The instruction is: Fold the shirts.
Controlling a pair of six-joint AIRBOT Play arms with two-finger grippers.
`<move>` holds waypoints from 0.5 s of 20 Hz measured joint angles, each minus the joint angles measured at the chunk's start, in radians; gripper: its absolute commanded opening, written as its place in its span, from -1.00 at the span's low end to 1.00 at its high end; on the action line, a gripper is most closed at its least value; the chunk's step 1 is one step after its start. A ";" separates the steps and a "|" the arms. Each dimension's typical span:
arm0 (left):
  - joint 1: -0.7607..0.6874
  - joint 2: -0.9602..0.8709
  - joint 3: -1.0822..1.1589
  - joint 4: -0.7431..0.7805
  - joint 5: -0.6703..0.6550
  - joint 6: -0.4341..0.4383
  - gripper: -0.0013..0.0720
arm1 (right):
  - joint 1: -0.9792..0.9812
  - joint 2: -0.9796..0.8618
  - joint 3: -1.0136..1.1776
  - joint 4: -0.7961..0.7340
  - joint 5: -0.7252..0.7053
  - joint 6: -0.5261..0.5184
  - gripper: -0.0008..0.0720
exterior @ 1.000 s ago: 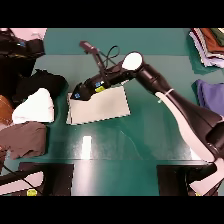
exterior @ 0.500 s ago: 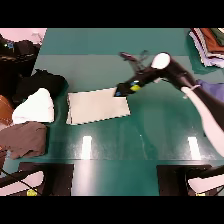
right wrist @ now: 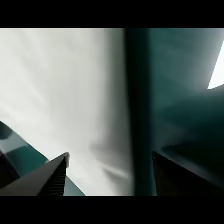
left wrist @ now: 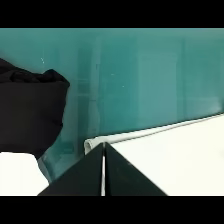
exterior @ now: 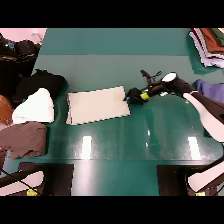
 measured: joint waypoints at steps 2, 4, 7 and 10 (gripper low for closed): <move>0.000 0.000 0.000 -0.002 0.000 0.000 -0.90 | 0.045 -0.064 0.061 0.043 0.007 -0.004 0.03; 0.000 0.000 0.000 -0.011 -0.002 0.000 -0.90 | 0.093 -0.124 0.129 0.066 0.014 -0.008 -0.67; -0.001 0.000 0.000 -0.043 -0.003 0.013 -0.90 | 0.135 -0.173 0.211 0.084 0.031 -0.010 -0.93; -0.038 0.000 0.000 -0.050 0.000 0.019 -0.90 | 0.124 -0.166 0.257 0.084 0.039 -0.011 -0.93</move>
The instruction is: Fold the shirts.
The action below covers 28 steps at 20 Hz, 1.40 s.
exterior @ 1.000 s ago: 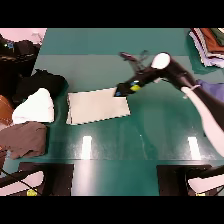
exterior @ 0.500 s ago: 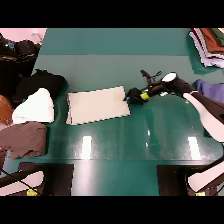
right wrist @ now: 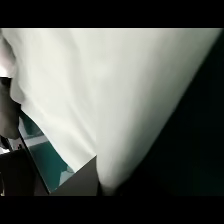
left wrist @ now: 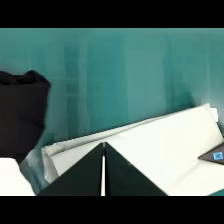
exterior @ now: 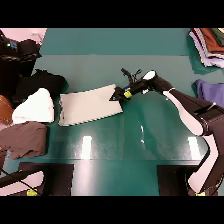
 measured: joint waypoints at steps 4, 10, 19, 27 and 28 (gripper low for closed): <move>-0.099 0.000 0.000 0.005 0.014 0.004 -0.90 | -0.121 0.098 0.019 -0.068 0.000 0.017 -0.93; -0.212 0.000 0.000 0.005 0.049 0.006 -0.90 | -0.492 0.318 0.010 -0.277 -0.015 0.126 -0.93; -0.236 0.000 0.000 -0.006 0.078 -0.020 -0.90 | -1.050 0.496 -0.116 -0.328 -0.153 0.196 -0.93; -0.237 0.000 0.000 -0.006 0.089 -0.027 -0.90 | -1.148 0.523 -0.021 -0.243 -0.206 0.174 -0.93; -0.237 0.000 0.000 -0.006 0.087 -0.027 -0.90 | -1.151 0.534 -0.007 -0.241 -0.205 0.174 -0.93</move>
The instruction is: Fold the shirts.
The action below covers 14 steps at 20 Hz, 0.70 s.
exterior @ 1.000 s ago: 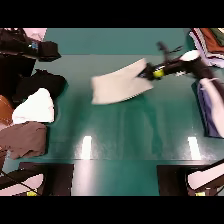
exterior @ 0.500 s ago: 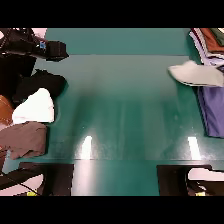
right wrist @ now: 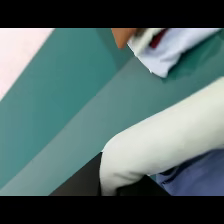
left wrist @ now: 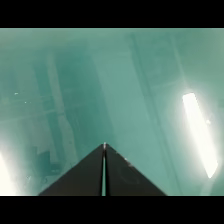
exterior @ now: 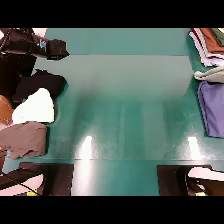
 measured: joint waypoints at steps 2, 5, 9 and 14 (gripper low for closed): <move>0.000 0.000 0.000 0.000 -0.003 0.000 -0.90 | -0.009 0.027 0.019 0.002 0.014 -0.002 -0.93; 0.000 0.000 0.000 0.000 -0.005 0.001 -0.90 | -0.038 0.068 0.032 -0.014 0.077 0.005 -0.93; 0.000 0.000 0.000 0.001 -0.015 0.010 -0.90 | -0.087 0.107 0.035 -0.141 0.227 0.046 -0.93; 0.000 0.000 0.000 0.002 -0.026 0.028 -0.90 | -0.156 0.171 -0.105 -0.293 0.372 0.086 -0.83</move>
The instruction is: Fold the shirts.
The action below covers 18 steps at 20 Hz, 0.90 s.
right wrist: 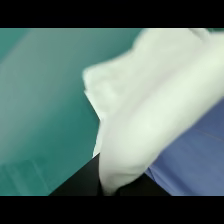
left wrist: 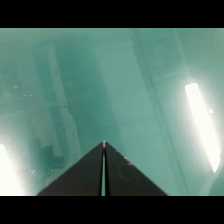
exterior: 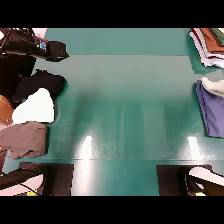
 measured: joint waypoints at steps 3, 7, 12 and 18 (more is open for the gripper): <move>0.000 0.000 0.000 0.001 -0.002 0.011 -0.90 | -0.043 0.060 -0.143 -0.084 0.056 0.006 0.97; 0.000 0.000 0.000 0.002 -0.005 0.026 -0.90 | -0.097 0.124 -0.280 -0.156 0.092 0.012 0.94; 0.000 0.000 0.000 0.002 0.000 0.030 -0.90 | -0.012 0.190 -0.280 -0.078 0.079 0.013 0.93; 0.000 0.000 0.000 0.002 0.006 0.031 -0.90 | 0.393 0.204 -0.203 0.019 0.034 0.007 -0.25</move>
